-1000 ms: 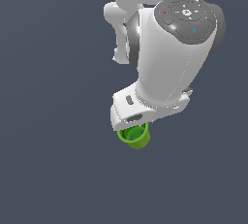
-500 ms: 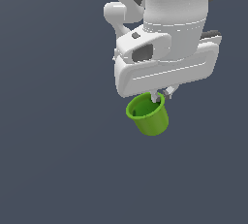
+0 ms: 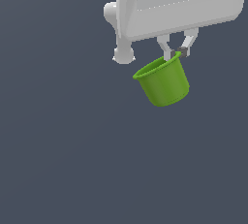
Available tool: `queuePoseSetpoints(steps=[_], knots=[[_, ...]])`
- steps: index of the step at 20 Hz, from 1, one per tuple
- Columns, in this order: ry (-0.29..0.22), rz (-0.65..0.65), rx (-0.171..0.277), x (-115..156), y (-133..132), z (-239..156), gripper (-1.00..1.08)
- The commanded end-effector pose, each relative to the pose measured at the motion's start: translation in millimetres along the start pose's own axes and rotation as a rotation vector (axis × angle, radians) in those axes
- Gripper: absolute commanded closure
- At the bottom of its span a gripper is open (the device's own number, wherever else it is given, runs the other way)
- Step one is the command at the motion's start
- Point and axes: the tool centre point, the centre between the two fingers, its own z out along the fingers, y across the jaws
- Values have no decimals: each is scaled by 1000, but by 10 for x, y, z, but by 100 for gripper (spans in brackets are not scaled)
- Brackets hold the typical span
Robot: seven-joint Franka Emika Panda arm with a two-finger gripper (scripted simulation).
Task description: Pick up the object and move it to a goal position.
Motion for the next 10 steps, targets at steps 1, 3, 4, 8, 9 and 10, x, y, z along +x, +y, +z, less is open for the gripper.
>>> queuePoseSetpoints(steps=[1, 3, 4, 8, 9, 10], knots=[[44, 11, 7, 6, -45, -192, 108], [69, 17, 12, 3, -72, -305, 108], [80, 20, 14, 1, -83, -354, 108], [112, 28, 19, -8, -116, -496, 108], [117, 29, 20, -9, -121, -518, 108], [121, 30, 21, -11, -125, -535, 108]])
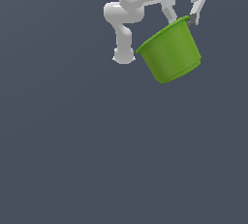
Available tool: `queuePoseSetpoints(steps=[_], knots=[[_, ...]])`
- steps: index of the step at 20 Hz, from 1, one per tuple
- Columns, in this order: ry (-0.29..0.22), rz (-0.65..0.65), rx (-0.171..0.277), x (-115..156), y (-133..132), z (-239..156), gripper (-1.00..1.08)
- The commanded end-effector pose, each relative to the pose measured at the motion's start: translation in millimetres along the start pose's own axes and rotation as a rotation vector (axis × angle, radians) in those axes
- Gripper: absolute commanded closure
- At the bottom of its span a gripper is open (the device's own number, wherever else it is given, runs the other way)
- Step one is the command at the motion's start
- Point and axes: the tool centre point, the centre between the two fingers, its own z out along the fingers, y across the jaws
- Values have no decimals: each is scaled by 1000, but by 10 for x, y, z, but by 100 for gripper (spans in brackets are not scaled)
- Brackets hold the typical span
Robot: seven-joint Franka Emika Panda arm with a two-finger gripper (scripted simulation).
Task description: Pick up the object and move it to a goal position.
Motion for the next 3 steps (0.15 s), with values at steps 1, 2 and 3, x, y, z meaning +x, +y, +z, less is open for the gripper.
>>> queuePoseSetpoints(steps=[1, 2, 3], knots=[[14, 3, 2, 6, -13, -60, 108], [15, 3, 2, 6, -15, -66, 108], [16, 3, 2, 6, -15, -70, 108]])
